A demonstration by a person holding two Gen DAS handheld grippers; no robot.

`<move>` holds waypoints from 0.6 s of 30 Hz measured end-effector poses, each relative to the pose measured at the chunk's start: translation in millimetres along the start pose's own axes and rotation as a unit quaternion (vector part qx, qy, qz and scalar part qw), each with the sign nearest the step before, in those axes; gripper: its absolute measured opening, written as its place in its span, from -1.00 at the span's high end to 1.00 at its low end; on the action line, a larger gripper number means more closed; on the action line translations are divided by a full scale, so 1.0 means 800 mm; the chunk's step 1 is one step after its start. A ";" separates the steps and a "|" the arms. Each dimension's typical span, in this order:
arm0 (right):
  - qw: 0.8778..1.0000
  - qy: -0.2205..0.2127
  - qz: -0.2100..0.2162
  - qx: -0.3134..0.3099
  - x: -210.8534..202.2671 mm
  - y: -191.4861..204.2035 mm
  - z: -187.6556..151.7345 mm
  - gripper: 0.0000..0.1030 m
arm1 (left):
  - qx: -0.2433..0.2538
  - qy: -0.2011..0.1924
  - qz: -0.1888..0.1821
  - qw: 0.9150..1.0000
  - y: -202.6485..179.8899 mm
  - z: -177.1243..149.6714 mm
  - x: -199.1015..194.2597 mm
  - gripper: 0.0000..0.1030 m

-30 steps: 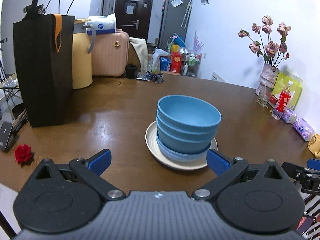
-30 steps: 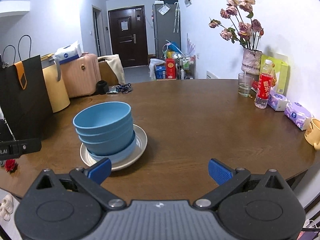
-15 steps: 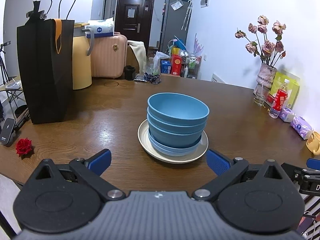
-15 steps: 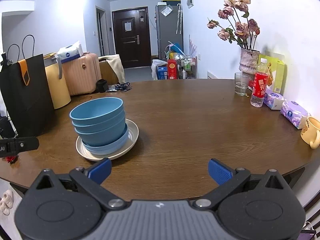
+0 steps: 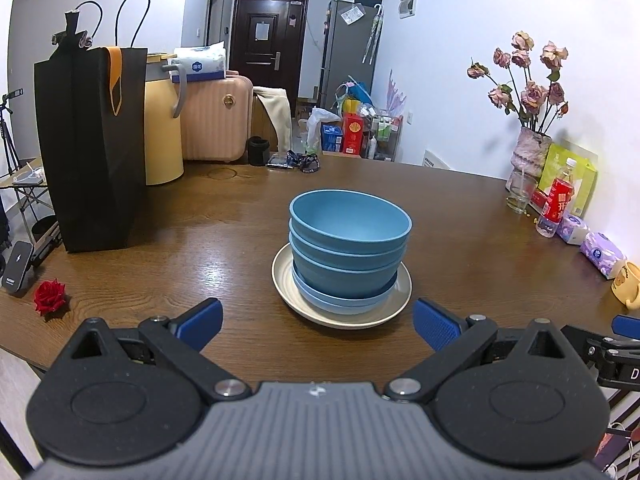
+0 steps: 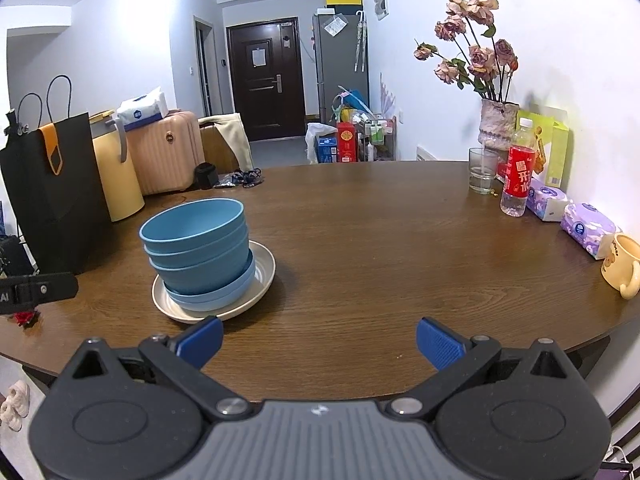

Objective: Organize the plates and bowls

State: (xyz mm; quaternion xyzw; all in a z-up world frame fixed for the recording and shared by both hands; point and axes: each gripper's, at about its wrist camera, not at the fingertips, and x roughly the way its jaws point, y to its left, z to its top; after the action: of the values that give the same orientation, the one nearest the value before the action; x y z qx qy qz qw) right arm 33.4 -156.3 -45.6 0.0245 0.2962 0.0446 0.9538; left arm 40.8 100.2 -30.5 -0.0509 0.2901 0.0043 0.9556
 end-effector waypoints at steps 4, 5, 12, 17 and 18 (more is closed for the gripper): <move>1.000 0.000 0.002 0.000 0.000 0.000 0.000 -1.00 | 0.001 0.000 0.000 1.000 -0.001 -0.001 -0.001 -1.00; 1.000 0.000 0.002 0.000 0.000 0.000 0.000 -1.00 | 0.001 0.000 0.000 1.000 0.000 0.000 -0.001 -1.00; 1.000 0.000 0.003 0.001 0.000 0.000 -0.001 -1.00 | 0.002 -0.003 0.000 1.000 0.001 -0.002 -0.004 -1.00; 1.000 -0.002 0.003 0.000 -0.002 0.002 -0.001 -1.00 | 0.004 -0.004 -0.001 1.000 0.001 -0.002 -0.007 -1.00; 1.000 -0.003 0.003 0.000 -0.002 0.002 -0.002 -1.00 | 0.005 -0.003 0.000 1.000 0.001 -0.002 -0.006 -1.00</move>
State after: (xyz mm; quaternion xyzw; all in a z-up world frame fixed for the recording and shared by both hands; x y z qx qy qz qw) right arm 31.1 -154.8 -45.5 0.0253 0.2933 0.0473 0.9545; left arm 35.7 100.7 -29.3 -0.0456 0.2870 0.0029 0.9568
